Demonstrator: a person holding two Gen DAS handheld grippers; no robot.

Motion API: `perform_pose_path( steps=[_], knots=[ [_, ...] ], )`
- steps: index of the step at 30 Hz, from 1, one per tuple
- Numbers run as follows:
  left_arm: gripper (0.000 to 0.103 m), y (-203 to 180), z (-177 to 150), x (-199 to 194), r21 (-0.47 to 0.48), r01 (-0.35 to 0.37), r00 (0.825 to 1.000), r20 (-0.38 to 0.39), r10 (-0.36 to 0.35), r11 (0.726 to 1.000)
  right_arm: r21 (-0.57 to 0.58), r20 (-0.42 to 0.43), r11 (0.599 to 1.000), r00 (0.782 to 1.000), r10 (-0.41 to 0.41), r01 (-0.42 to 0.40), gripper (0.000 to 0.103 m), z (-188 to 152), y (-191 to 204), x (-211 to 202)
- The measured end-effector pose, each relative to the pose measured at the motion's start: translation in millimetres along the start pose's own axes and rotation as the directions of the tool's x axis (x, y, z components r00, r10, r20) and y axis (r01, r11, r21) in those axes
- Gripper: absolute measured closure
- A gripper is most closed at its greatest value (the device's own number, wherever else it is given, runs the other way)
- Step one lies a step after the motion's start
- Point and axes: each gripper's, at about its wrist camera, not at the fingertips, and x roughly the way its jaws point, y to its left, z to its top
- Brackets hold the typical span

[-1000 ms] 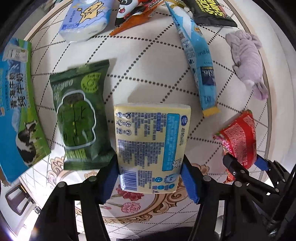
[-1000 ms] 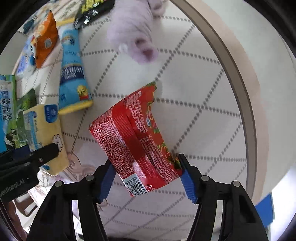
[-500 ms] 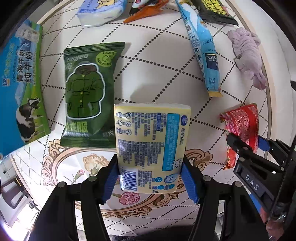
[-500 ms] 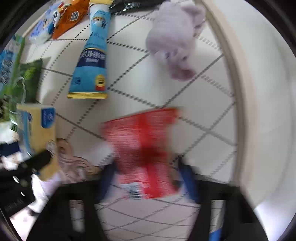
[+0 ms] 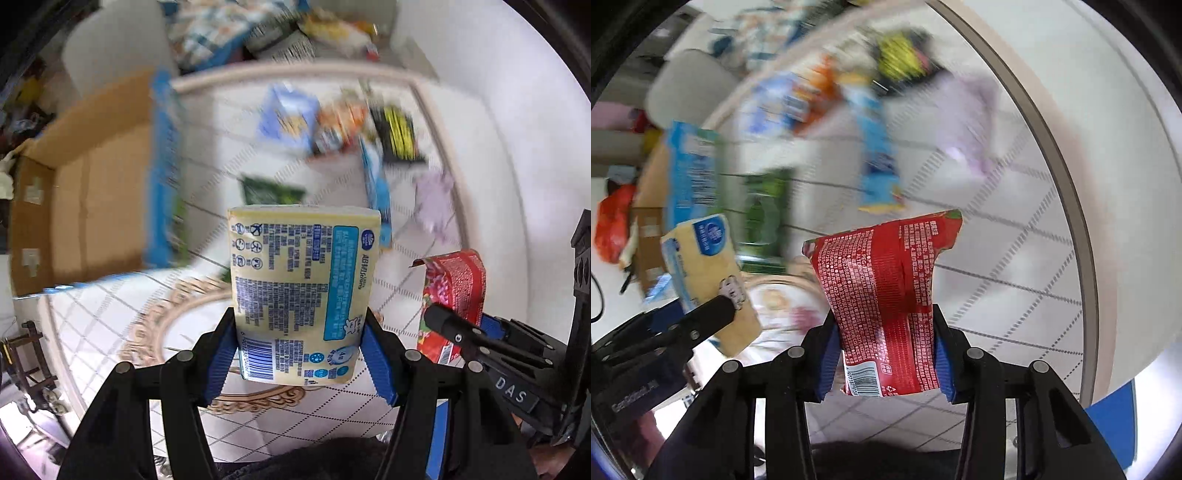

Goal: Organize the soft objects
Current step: 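Carry both items into the cardboard box and open both tools to release them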

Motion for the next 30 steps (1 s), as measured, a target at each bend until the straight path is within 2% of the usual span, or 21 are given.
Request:
perform_pose_path(
  steps=[1, 3, 4, 5, 6, 8, 9, 12, 14, 19, 24, 30],
  knots=[
    [0.042, 10.6, 7.1, -19.5, -0.016, 0.011, 0.999, 0.031, -0.010, 1.000, -0.032, 0.016, 0.999, 1.000, 0.023, -0.022, 0.057, 8.7, 9.2, -35.6],
    [0.042, 14.7, 27.4, -63.1, -0.044, 0.025, 0.997, 0.069, -0.022, 0.999, -0.089, 0.039, 0.995, 0.998, 0.056, -0.053, 0.057, 20.3, 35.0, -55.0],
    [0.042, 33.5, 28.1, -80.8, -0.056, 0.034, 0.995, 0.095, -0.028, 0.998, -0.118, 0.050, 0.990, 0.996, 0.079, -0.073, 0.057, 28.6, 56.7, -59.3],
    [0.042, 37.9, 33.2, -90.4, -0.064, 0.033, 0.994, 0.106, -0.026, 0.997, -0.141, 0.054, 0.986, 0.994, 0.098, -0.090, 0.057, 29.4, 68.5, -86.7],
    [0.042, 58.2, 35.4, -103.7, -0.080, 0.027, 0.992, 0.126, -0.017, 0.996, -0.157, 0.055, 0.982, 0.992, 0.112, -0.103, 0.057, 35.6, 71.7, -126.0],
    [0.042, 76.9, 48.4, -115.9, -0.098, 0.011, 0.989, 0.147, 0.004, 0.995, -0.196, 0.054, 0.972, 0.988, 0.145, -0.132, 0.057, 44.6, 107.5, -132.4],
    [0.042, 100.0, 52.1, -121.9, -0.117, -0.004, 0.987, 0.157, 0.022, 0.993, -0.216, 0.052, 0.966, 0.986, 0.156, -0.141, 0.057, 49.8, 129.7, -129.6],
    [0.042, 148.6, 70.4, -121.3, -0.156, -0.030, 0.988, 0.146, 0.053, 0.987, -0.264, 0.043, 0.955, 0.987, 0.154, -0.137, 0.057, 67.7, 192.5, -114.2],
    [0.042, 171.6, 81.8, -107.5, -0.182, -0.039, 0.991, 0.121, 0.062, 0.982, -0.281, 0.022, 0.950, 0.989, 0.146, -0.134, 0.057, 80.8, 236.0, -94.8],
    [0.042, 247.5, 106.6, -59.7, -0.251, -0.003, 1.000, 0.025, 0.010, 0.968, -0.290, -0.021, 0.951, 0.995, 0.102, -0.104, 0.057, 104.4, 301.9, -36.5],
    [0.042, 290.5, 138.6, -1.8, -0.269, 0.033, 0.995, -0.077, -0.056, 0.962, -0.259, -0.060, 0.964, 0.997, 0.053, -0.067, 0.057, 131.7, 334.5, 31.0],
    [0.042, 309.6, 164.8, 44.7, -0.267, 0.051, 0.983, -0.159, -0.097, 0.962, -0.198, -0.070, 0.980, 0.997, 0.012, -0.026, 0.057, 165.3, 344.5, 102.3]
  ],
)
